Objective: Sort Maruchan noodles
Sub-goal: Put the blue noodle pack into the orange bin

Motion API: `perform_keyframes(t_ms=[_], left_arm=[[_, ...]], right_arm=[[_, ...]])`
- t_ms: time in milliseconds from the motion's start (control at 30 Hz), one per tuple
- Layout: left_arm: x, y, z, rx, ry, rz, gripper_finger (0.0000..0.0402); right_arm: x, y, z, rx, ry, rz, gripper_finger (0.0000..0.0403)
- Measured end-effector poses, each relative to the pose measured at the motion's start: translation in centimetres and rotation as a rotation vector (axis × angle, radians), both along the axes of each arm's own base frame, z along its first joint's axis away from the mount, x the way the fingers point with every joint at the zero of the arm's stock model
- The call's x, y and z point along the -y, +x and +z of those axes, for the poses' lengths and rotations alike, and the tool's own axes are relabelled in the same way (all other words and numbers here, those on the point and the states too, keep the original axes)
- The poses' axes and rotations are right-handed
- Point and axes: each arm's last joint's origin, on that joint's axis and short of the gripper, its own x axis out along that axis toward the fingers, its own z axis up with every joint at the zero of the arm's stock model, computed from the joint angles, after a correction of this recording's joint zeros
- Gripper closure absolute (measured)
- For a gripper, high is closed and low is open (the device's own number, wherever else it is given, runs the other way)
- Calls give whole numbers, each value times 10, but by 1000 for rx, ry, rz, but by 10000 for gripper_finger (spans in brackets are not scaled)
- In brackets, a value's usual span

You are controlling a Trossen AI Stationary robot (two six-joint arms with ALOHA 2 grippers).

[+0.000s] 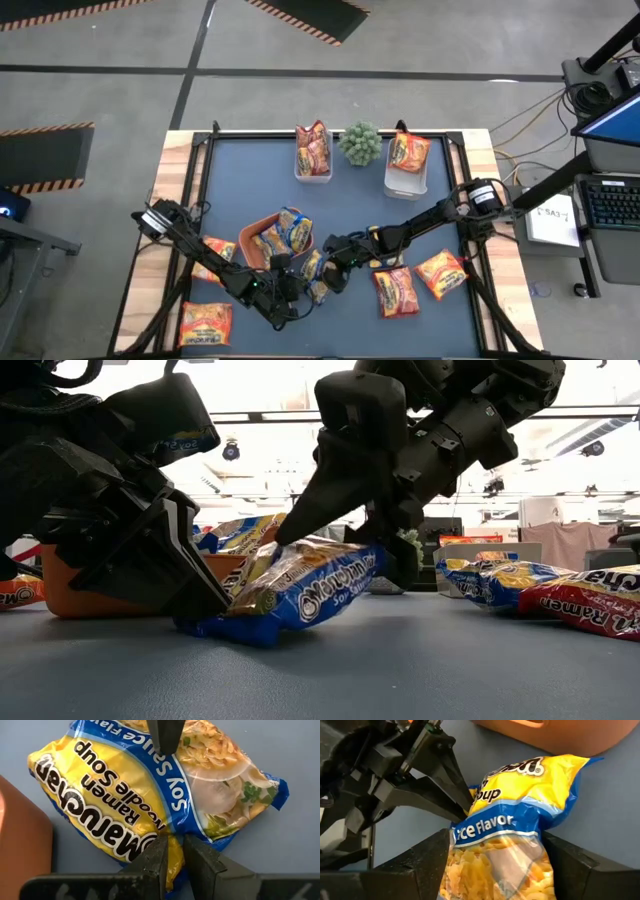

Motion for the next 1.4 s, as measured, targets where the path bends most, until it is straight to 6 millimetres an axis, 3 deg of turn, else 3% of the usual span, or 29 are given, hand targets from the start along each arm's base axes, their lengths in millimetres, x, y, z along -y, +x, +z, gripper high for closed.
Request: perform_keyframes(t_ms=[233,1400], left_arm=[[0,0,0,3,-2,0,355],[0,1,0,15,-2,5,355]], right_arm=[[0,0,0,-2,6,-6,167],[1,0,0,-5,11,-43,171]])
